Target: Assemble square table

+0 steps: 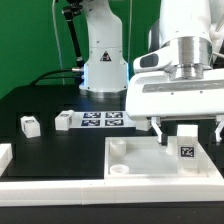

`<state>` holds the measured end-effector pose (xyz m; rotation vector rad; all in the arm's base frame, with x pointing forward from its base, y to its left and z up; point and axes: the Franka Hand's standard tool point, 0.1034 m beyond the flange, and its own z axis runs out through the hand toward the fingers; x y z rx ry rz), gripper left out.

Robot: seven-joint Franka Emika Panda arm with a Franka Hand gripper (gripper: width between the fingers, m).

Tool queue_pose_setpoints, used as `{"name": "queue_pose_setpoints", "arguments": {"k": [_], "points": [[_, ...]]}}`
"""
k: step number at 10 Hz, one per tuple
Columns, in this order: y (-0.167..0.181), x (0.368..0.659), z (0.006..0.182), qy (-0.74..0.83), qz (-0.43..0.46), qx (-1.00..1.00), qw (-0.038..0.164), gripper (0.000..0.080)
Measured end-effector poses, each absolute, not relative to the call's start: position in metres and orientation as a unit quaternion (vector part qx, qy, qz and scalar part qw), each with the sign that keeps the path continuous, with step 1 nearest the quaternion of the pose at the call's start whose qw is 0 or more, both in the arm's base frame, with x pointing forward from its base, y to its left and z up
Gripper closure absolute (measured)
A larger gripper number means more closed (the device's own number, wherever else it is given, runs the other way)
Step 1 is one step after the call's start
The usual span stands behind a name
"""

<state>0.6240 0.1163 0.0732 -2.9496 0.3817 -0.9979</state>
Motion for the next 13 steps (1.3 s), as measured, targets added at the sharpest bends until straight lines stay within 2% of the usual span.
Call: {"name": "queue_pose_setpoints", "arguments": {"k": [3, 5, 7, 8, 9, 11, 13], "points": [[0.105, 0.639, 0.097, 0.129, -0.291, -0.948, 0.011, 0.0151], [0.100, 0.642, 0.093, 0.134, -0.251, -0.958, 0.012, 0.0151], [0.094, 0.645, 0.094, 0.152, -0.160, -0.975, 0.027, 0.0151], [0.093, 0.650, 0.098, 0.156, -0.145, -0.977, 0.033, 0.0151], [0.094, 0.645, 0.096, 0.162, -0.100, -0.981, 0.038, 0.0151], [0.105, 0.651, 0.105, 0.195, -0.024, -0.979, 0.055, 0.0151], [0.102, 0.650, 0.100, 0.198, 0.007, -0.978, 0.057, 0.0151]]}}
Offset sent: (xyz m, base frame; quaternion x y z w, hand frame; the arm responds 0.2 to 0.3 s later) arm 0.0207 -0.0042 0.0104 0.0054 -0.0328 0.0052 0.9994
